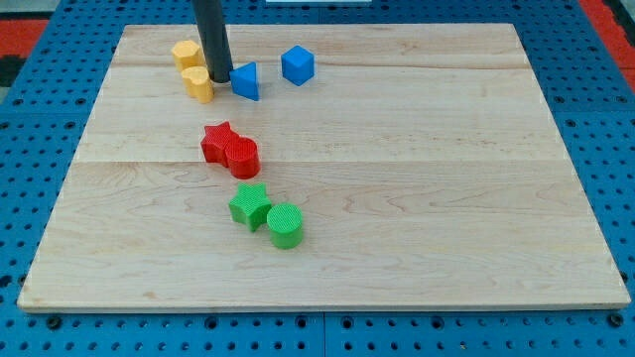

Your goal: Move the blue blocks and yellow blocks horizontal to each other

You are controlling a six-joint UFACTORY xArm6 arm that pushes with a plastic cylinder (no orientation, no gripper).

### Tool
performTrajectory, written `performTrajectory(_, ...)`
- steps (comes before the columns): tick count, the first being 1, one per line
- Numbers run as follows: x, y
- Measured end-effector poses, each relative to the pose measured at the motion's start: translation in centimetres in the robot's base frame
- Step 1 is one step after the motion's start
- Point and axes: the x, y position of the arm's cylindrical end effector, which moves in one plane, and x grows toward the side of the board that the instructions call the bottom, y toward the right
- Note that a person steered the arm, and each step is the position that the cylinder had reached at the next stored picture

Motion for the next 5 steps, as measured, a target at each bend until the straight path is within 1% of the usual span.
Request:
performTrajectory(1, 0.5, 3.8)
performTrajectory(2, 0.8, 5.7)
performTrajectory(4, 7.1, 5.2)
performTrajectory(5, 6.8, 8.9)
